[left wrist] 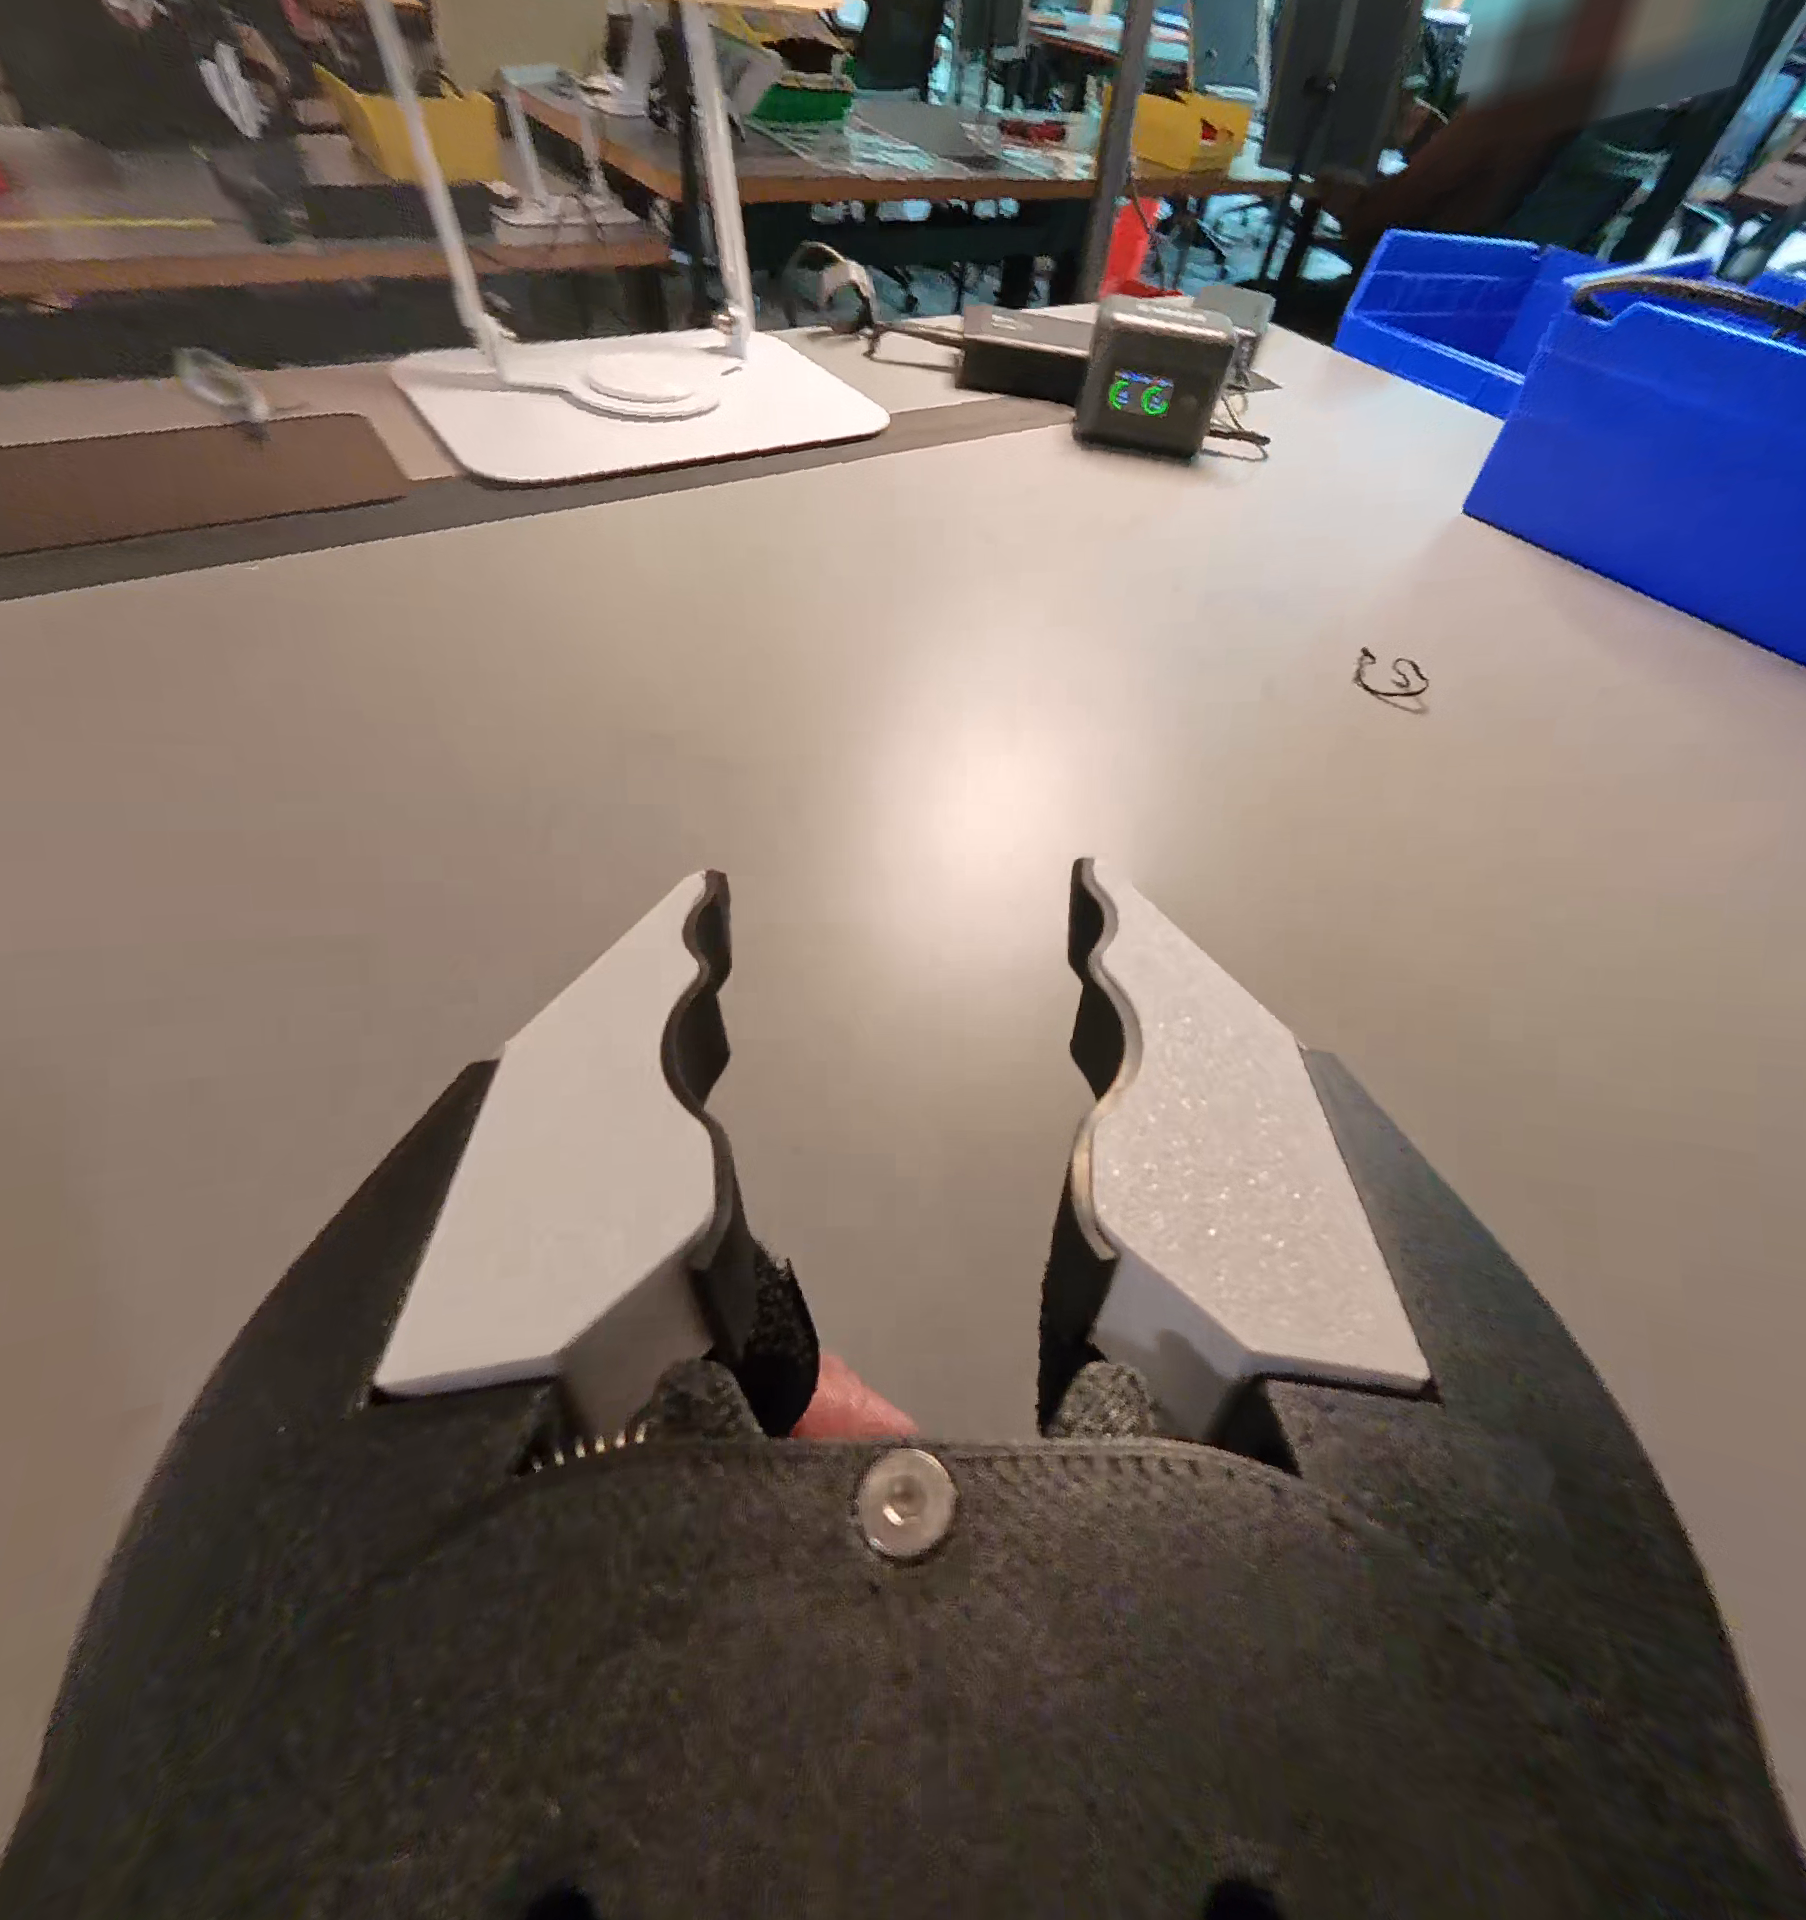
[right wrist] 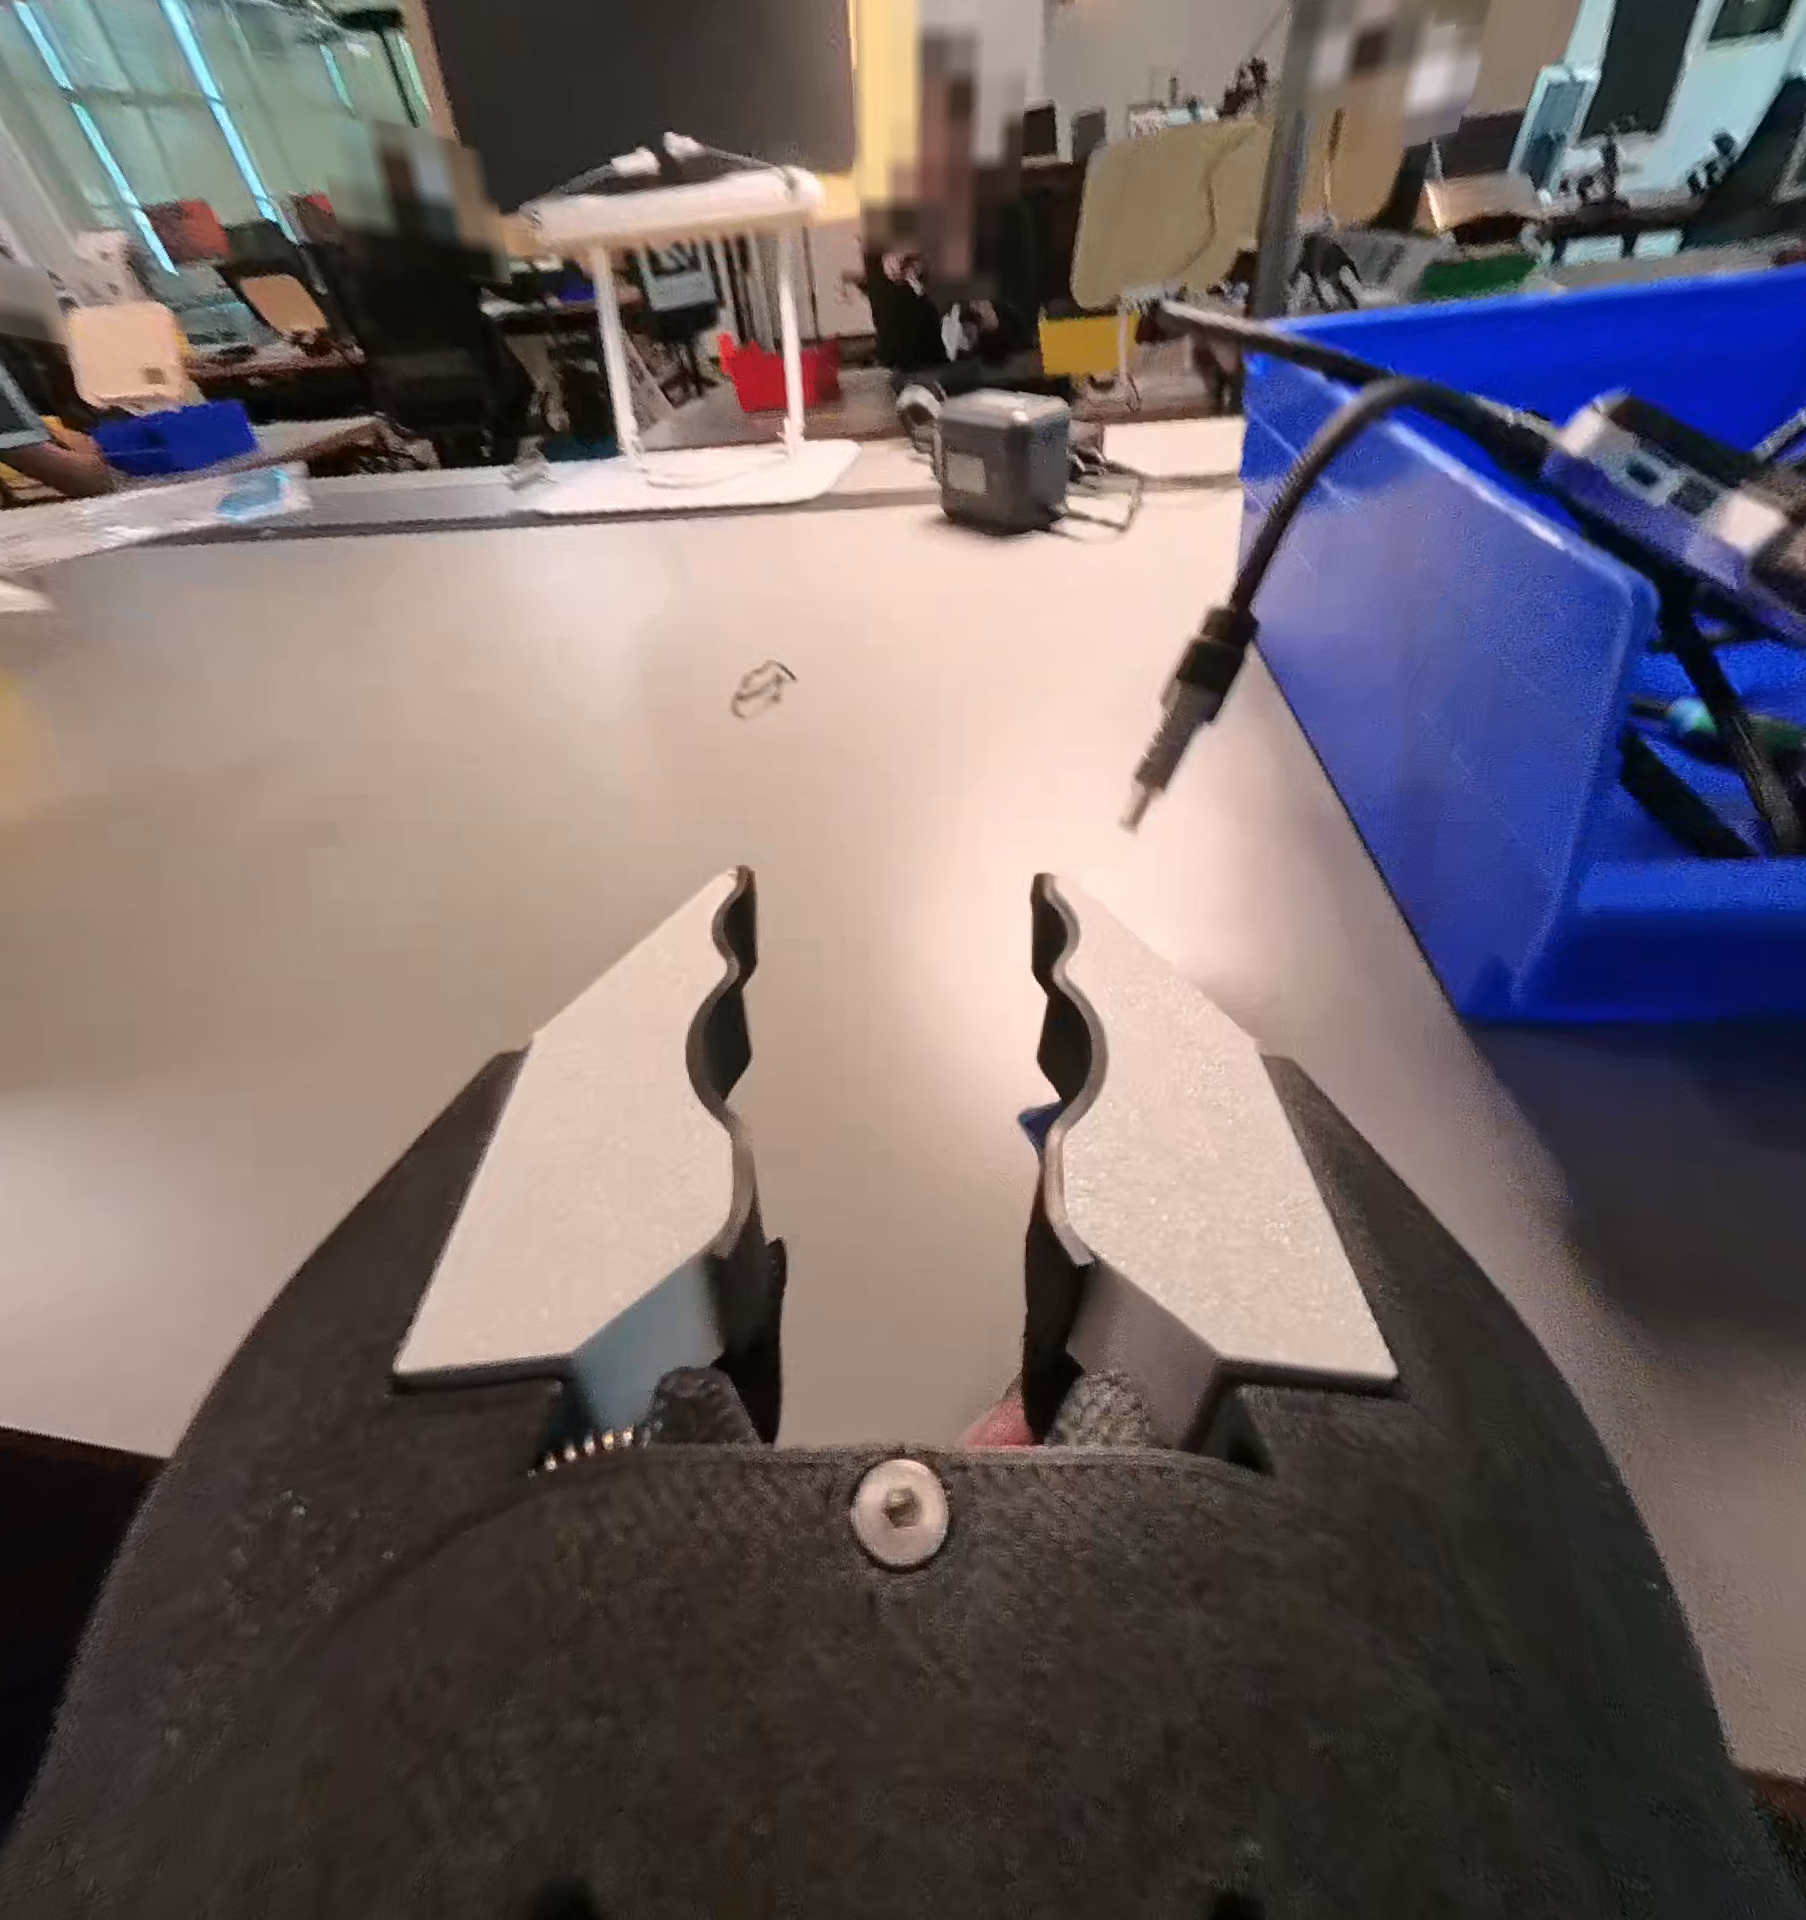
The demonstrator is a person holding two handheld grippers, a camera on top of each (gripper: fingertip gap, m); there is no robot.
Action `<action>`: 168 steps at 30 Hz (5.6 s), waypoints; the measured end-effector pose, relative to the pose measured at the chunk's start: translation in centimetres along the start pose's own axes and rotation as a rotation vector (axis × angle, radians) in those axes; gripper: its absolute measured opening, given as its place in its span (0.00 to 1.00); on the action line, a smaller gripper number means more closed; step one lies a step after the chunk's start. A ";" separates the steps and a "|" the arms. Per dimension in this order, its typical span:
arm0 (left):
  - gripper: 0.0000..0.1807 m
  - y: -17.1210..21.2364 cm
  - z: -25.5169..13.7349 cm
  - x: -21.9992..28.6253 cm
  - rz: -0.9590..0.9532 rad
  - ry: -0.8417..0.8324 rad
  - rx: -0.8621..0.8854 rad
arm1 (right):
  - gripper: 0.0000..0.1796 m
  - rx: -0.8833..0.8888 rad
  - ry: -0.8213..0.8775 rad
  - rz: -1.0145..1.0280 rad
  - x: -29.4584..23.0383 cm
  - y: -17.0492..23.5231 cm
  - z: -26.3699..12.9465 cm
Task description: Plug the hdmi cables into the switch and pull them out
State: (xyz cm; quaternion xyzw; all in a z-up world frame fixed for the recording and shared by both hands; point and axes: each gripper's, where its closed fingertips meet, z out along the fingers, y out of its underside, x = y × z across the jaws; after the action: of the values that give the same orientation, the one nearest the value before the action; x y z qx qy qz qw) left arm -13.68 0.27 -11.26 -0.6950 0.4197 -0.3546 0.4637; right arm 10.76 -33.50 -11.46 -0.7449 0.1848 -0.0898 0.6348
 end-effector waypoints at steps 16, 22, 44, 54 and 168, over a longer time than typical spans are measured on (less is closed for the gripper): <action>0.54 1.7 -22.7 -16.4 -0.057 -0.858 0.153 | 0.33 -0.171 0.260 -0.268 11.7 -3.9 2.5; 0.45 4.2 -20.6 -19.4 -0.080 -0.801 -0.007 | 0.10 -0.197 0.235 -0.361 12.0 -3.8 4.6; 0.02 5.5 -20.3 -0.2 0.423 -0.128 0.045 | 0.02 -0.056 -0.024 -0.246 4.3 -3.7 1.1; 0.02 8.0 -24.2 11.4 0.520 0.552 0.082 | 0.00 0.037 -0.256 -0.256 -0.7 -6.2 3.1; 0.05 1.4 -6.9 0.1 0.440 -0.010 -0.723 | 0.12 -0.821 -0.600 -1.003 -12.9 1.4 5.2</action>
State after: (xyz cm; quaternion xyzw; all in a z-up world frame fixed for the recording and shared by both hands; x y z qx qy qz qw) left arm -20.08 -2.55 -10.33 -0.7084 0.6533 -0.0738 0.2569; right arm 0.65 -23.87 -12.48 -0.9115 -0.3438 -0.0852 0.2088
